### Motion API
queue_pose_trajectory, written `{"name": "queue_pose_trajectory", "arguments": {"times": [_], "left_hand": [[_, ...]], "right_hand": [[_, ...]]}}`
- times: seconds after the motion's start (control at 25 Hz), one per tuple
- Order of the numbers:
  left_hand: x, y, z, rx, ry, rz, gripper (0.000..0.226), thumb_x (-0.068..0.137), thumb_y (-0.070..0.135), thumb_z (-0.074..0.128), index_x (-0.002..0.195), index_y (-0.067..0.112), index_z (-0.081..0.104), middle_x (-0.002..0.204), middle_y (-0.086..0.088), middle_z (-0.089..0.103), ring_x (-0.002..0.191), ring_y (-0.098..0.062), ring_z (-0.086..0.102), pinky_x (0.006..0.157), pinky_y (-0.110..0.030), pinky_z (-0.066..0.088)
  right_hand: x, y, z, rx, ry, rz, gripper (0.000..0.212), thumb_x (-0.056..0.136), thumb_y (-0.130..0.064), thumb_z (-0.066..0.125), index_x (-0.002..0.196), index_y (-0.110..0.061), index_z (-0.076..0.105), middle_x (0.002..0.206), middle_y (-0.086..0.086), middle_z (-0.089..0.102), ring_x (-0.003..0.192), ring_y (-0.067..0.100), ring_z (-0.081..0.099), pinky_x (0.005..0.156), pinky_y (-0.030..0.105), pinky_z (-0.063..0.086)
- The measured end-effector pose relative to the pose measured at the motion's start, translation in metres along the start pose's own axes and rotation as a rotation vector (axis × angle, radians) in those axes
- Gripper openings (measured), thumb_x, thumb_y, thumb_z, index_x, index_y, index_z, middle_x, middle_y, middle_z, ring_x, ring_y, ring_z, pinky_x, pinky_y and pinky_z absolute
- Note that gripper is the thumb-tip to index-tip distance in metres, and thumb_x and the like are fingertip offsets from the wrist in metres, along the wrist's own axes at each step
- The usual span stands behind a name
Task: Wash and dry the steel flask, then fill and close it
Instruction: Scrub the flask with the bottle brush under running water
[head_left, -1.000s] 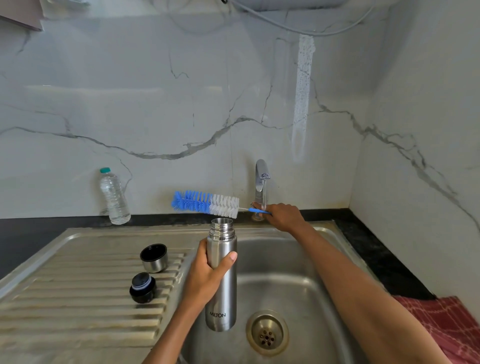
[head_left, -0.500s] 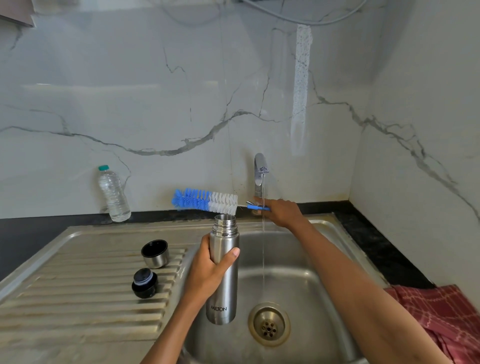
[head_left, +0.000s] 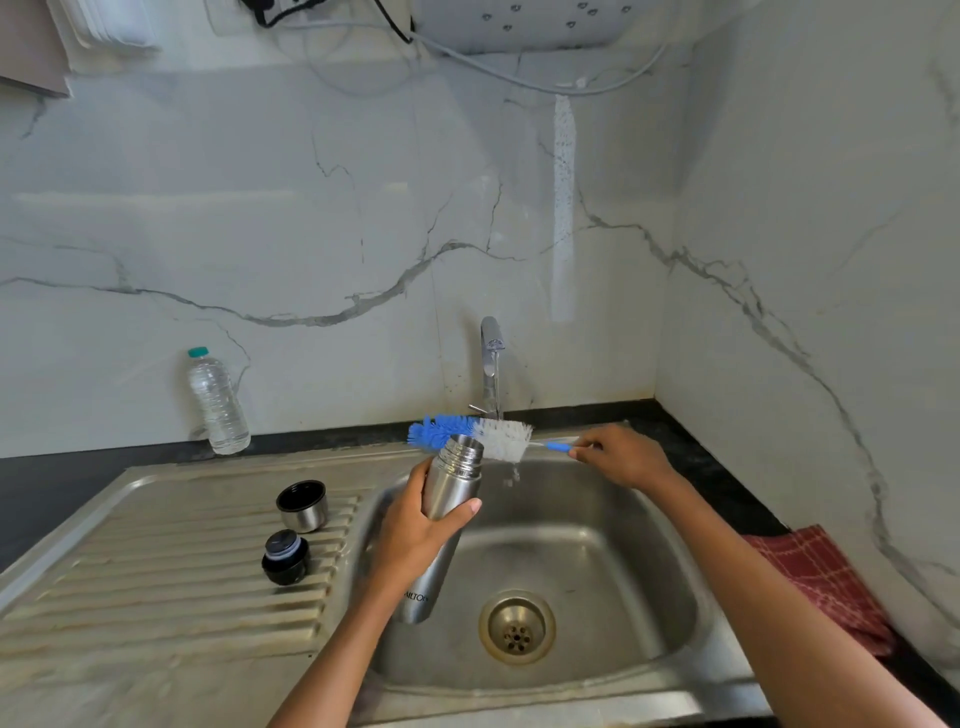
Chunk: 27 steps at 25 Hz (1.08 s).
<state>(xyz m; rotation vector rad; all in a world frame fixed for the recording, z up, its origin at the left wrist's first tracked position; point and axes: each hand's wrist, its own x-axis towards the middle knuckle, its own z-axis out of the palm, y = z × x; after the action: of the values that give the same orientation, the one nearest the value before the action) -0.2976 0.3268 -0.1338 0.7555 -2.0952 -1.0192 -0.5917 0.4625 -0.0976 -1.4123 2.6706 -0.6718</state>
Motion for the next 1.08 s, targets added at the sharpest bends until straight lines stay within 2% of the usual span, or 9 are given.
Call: {"name": "queue_pose_trajectory", "arguments": {"times": [0.12,0.2,0.36,0.48,0.64,0.72,0.8,0.92,1.08], "left_hand": [[-0.002,0.001,0.006,0.025,-0.009,0.021,0.064,0.076,0.053,0.084,0.13,0.046,0.049,0.109,0.019,0.066,0.09,0.0,0.067,0.072,-0.019,0.051],[-0.002,0.003,0.01,0.034,-0.018,0.008,0.061,0.077,0.053,0.083,0.127,0.047,0.048,0.107,0.02,0.066,0.089,0.003,0.066,0.074,-0.021,0.052],[0.005,0.005,0.016,0.078,0.0,-0.038,0.059,0.077,0.06,0.079,0.124,0.04,0.049,0.104,0.017,0.067,0.086,-0.002,0.067,0.073,-0.028,0.053],[0.011,0.006,0.019,0.048,0.037,-0.077,0.06,0.076,0.063,0.078,0.123,0.039,0.049,0.104,0.015,0.067,0.087,-0.007,0.068,0.077,-0.034,0.058],[0.007,0.0,0.019,-0.035,0.093,-0.086,0.054,0.078,0.055,0.081,0.121,0.04,0.051,0.105,0.013,0.069,0.087,-0.007,0.069,0.075,-0.031,0.057],[0.005,-0.005,0.015,-0.041,0.104,-0.087,0.054,0.077,0.055,0.082,0.12,0.042,0.052,0.104,0.014,0.069,0.087,-0.005,0.069,0.075,-0.03,0.057],[0.004,-0.009,0.013,-0.039,0.11,-0.083,0.055,0.077,0.055,0.082,0.122,0.042,0.052,0.104,0.014,0.07,0.086,-0.002,0.069,0.076,-0.031,0.058],[0.009,-0.008,0.011,-0.059,0.123,-0.077,0.054,0.079,0.051,0.083,0.123,0.041,0.053,0.104,0.015,0.07,0.083,0.005,0.067,0.071,-0.023,0.053],[0.018,-0.011,0.01,-0.049,0.111,-0.072,0.056,0.08,0.051,0.082,0.126,0.04,0.052,0.102,0.016,0.069,0.082,0.008,0.066,0.065,-0.015,0.049]], "right_hand": [[-0.024,0.024,-0.016,0.004,-0.003,0.061,0.025,0.095,-0.056,0.058,0.104,-0.039,0.074,0.095,-0.007,0.069,0.084,0.013,0.062,0.066,0.029,0.043],[-0.038,0.04,-0.027,0.062,0.002,0.093,0.027,0.095,-0.055,0.059,0.098,-0.035,0.077,0.092,-0.003,0.071,0.086,0.018,0.066,0.072,0.033,0.05],[-0.064,0.057,-0.043,0.195,0.023,0.165,0.028,0.095,-0.046,0.061,0.091,-0.024,0.078,0.09,0.001,0.074,0.085,0.021,0.068,0.074,0.035,0.05],[-0.077,0.054,-0.049,0.221,0.058,0.201,0.02,0.098,-0.046,0.057,0.09,-0.036,0.072,0.094,-0.007,0.071,0.085,0.013,0.064,0.08,0.036,0.051],[-0.055,0.031,-0.039,0.08,0.089,0.112,0.024,0.1,-0.053,0.048,0.11,-0.049,0.07,0.114,-0.008,0.072,0.1,0.018,0.066,0.086,0.036,0.053],[-0.029,0.01,-0.027,-0.002,0.079,0.05,0.033,0.099,-0.058,0.047,0.127,-0.053,0.063,0.125,-0.008,0.07,0.11,0.021,0.066,0.09,0.037,0.054],[-0.002,-0.017,-0.014,-0.066,0.074,-0.016,0.045,0.099,-0.061,0.046,0.142,-0.049,0.052,0.133,-0.004,0.067,0.117,0.024,0.064,0.092,0.037,0.052],[0.039,-0.06,0.009,-0.135,0.028,-0.105,0.057,0.102,-0.06,0.043,0.155,-0.04,0.036,0.139,0.006,0.062,0.124,0.031,0.06,0.097,0.04,0.048],[0.077,-0.089,0.038,-0.232,-0.059,-0.196,0.051,0.106,-0.052,0.038,0.155,-0.038,0.035,0.141,0.01,0.061,0.121,0.033,0.061,0.096,0.041,0.049]]}}
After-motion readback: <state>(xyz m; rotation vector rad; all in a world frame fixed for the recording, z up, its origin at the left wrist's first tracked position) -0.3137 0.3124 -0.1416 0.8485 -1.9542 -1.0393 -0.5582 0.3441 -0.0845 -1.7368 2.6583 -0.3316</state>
